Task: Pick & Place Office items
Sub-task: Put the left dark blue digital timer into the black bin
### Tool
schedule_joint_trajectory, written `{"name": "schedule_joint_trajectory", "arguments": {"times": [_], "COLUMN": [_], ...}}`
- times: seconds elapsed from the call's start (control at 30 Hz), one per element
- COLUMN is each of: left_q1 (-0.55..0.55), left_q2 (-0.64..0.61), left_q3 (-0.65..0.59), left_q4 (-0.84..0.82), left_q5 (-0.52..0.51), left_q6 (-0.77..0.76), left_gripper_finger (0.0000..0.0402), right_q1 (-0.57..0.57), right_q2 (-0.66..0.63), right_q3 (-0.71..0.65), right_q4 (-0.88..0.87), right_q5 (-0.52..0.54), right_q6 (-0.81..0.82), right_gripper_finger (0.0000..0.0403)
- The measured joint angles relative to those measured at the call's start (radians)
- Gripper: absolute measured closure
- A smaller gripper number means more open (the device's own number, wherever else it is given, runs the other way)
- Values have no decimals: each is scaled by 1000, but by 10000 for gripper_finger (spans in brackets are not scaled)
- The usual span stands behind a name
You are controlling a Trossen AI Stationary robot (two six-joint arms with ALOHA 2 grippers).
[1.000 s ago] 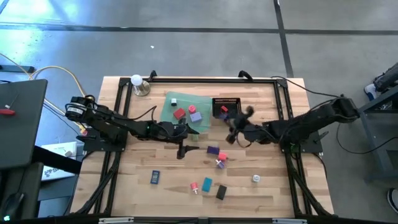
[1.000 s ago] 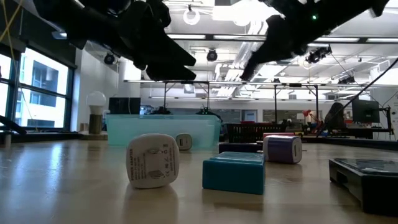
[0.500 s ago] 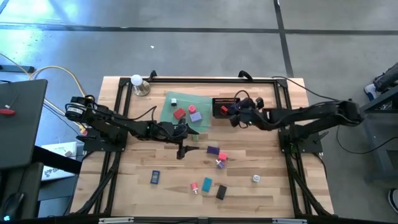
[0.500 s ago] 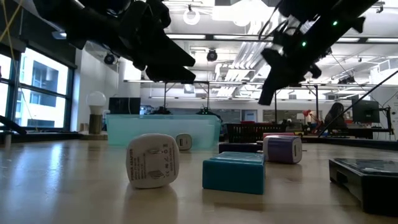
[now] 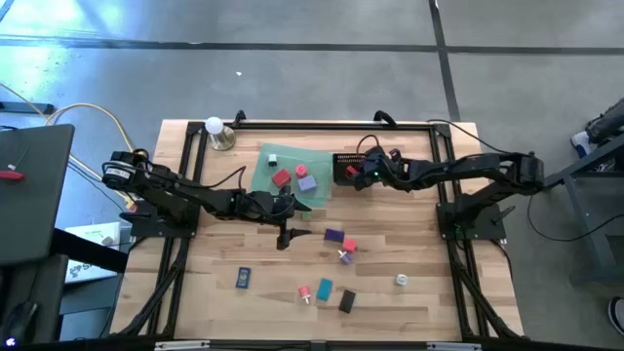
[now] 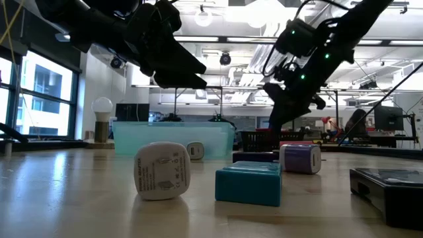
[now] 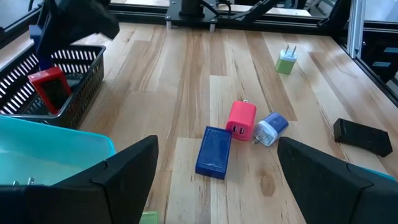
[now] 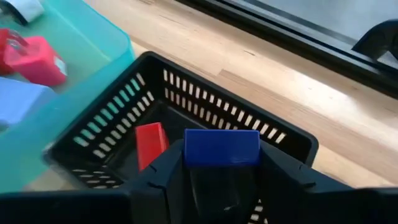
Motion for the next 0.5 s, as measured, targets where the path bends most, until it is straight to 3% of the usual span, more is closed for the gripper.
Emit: {"name": "schedule_joint_trajectory", "arguments": {"times": [0.5], "left_q1": [0], "left_q2": [0], "left_q3": [0], "left_q4": [-7], "left_q5": [0], "left_q6": [-2], "left_gripper_finger": [79], "right_q1": [-21], "right_q2": [45], "right_q3": [0], "right_q4": [51], "right_q5": [9], "right_q6": [-59], "right_gripper_finger": [180]}}
